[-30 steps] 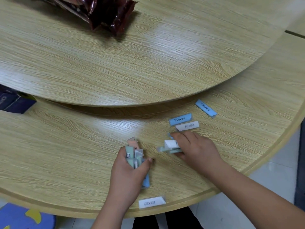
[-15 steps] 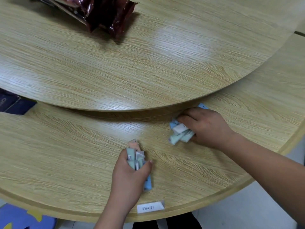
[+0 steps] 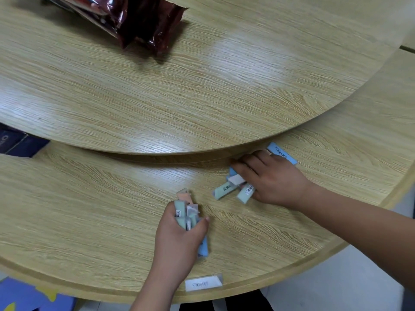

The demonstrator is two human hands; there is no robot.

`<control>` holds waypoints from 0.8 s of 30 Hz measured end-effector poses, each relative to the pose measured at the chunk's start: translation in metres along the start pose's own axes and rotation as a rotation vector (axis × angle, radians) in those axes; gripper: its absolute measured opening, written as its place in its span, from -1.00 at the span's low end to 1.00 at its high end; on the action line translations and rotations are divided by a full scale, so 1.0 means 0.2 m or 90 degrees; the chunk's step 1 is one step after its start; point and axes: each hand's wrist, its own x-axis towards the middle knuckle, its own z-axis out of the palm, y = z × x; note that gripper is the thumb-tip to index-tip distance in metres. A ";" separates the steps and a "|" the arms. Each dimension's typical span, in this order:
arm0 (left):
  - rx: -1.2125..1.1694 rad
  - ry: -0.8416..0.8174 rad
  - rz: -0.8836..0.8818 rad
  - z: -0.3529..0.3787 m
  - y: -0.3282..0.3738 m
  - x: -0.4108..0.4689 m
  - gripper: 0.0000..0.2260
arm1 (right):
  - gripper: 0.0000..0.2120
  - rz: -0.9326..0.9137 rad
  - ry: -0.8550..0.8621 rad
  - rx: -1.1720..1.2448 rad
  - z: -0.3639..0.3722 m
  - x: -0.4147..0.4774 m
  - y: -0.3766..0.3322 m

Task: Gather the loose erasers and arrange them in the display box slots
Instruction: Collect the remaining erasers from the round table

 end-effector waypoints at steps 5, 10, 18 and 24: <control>0.002 0.000 0.003 0.00 0.01 0.00 -0.78 | -0.46 -0.041 -0.077 -0.020 -0.03 0.01 0.02; 0.013 -0.001 0.005 -0.01 0.02 0.00 -0.79 | -0.60 -0.040 -0.118 0.019 -0.03 0.00 -0.02; -0.001 -0.016 -0.003 0.00 0.02 0.01 -0.79 | -0.71 -0.048 -0.145 0.035 -0.04 0.01 -0.08; 0.000 -0.032 0.010 0.00 0.03 0.02 -0.80 | -0.65 0.016 -0.138 0.104 -0.09 0.04 -0.06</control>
